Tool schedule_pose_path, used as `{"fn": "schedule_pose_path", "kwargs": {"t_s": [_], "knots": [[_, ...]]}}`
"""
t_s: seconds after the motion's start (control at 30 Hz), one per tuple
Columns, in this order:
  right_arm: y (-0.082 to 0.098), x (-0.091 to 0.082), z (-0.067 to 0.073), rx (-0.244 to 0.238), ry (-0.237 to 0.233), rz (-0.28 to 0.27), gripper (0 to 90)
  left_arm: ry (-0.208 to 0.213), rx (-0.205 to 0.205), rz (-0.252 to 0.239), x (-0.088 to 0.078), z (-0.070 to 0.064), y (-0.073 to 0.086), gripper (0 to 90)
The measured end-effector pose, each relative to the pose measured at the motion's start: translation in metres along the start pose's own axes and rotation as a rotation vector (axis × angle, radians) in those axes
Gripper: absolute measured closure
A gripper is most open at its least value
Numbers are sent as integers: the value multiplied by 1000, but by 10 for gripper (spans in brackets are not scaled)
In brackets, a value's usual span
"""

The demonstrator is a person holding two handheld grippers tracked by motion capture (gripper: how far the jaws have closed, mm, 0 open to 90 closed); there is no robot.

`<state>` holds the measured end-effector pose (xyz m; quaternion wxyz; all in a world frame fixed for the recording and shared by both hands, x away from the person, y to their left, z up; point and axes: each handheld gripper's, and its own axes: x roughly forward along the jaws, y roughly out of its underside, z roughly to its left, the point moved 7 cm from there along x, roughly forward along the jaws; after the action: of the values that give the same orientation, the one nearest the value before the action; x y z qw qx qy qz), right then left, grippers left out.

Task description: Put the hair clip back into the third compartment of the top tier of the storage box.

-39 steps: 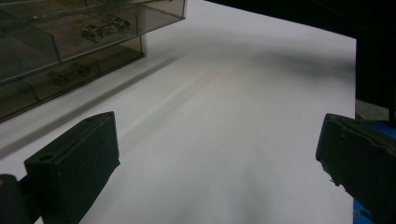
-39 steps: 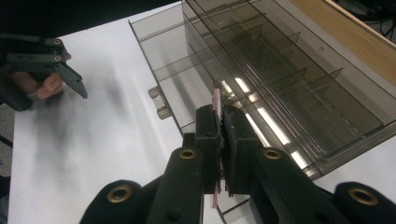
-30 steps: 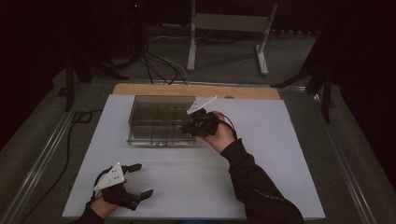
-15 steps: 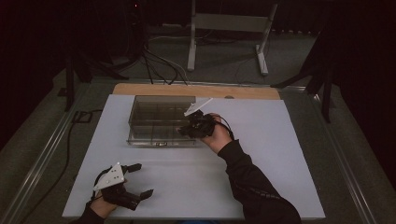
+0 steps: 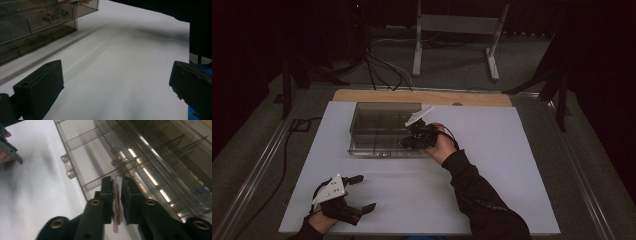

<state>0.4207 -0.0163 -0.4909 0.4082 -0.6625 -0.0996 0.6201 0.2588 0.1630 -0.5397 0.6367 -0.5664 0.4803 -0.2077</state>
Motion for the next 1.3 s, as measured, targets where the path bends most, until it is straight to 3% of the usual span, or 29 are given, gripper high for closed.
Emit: {"fn": "schedule_pose_path", "kwargs": {"t_s": [0.07,0.13,0.43,0.57,0.67,0.97,1.23,1.3], "knots": [[0,0,-1,7,1,-6,765,-1,3,2,0,0,0,5],[-2,-3,-3,28,0,-20,689,0,4,-3,0,0,-1,5],[-8,-20,-4,11,38,-77,552,-2,-1,-1,0,0,0,5],[-12,-34,-1,19,48,-132,390,-1,-4,-1,0,0,0,5],[-12,-39,0,22,52,-146,366,-1,3,4,0,0,0,5],[-8,-56,2,53,82,-199,150,0,-5,3,1,0,1,5],[2,-72,3,51,82,-234,74,3,-1,6,2,0,1,5],[8,-77,1,46,86,-236,4,3,-8,5,1,1,1,5]]}}
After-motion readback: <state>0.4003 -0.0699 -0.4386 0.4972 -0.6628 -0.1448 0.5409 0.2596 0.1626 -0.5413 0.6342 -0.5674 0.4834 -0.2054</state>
